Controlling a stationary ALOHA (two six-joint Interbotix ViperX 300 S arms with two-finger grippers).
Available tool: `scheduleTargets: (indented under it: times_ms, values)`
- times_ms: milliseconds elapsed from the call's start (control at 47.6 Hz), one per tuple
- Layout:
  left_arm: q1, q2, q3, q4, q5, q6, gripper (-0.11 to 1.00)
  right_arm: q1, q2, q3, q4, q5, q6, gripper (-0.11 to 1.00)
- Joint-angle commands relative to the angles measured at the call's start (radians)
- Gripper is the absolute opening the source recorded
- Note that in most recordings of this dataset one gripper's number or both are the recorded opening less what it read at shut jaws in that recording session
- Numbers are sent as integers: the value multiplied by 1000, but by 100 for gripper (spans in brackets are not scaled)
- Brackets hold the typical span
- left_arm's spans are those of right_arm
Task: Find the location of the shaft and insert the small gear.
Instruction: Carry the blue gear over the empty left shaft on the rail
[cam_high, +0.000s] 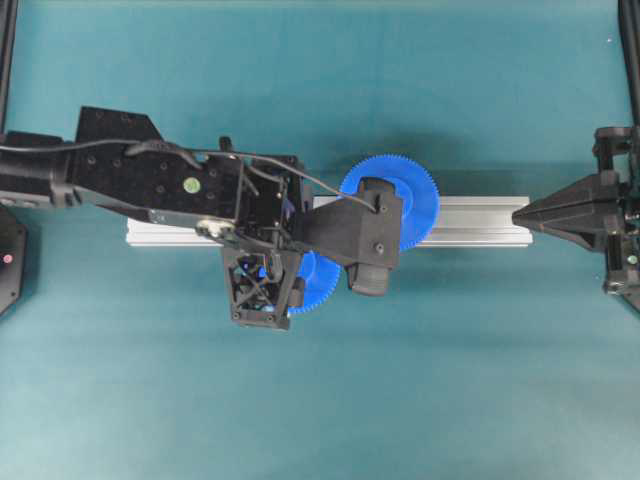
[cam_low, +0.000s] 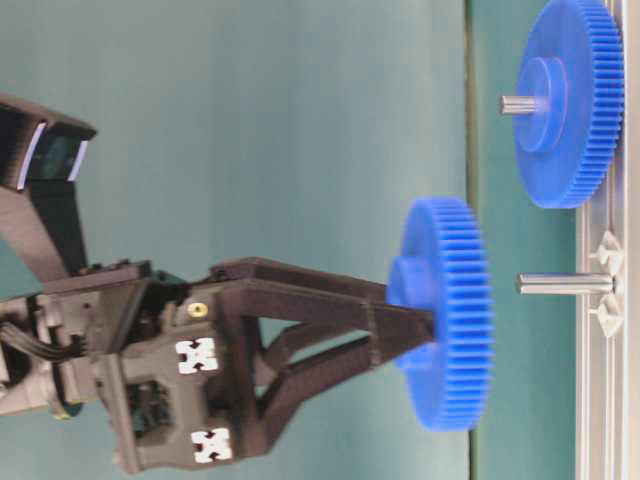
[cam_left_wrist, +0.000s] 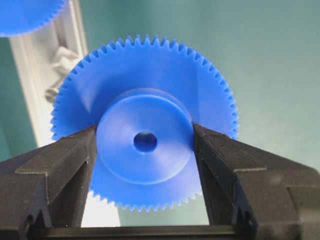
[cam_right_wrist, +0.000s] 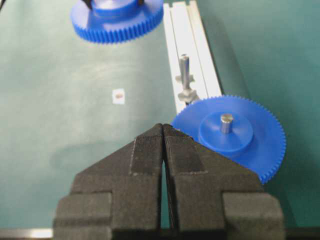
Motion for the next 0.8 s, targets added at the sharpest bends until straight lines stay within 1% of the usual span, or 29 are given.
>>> scheduleTargets:
  times_ms: [0,399,651,777]
  values:
    - [8,-41,-41,5,12,3,63,-2,6,-14,0,-9,9,-1]
    - [41,-40,-58,5,20,44,63,-2,6,-14,0,-9,9,-1]
    - [66,-38,-58,6,20,51,63,0,6,-14,0,-9,9,-1]
    - [75,-35,-58,5,15,71,63,-2,6,-15,2,-8,9,-1]
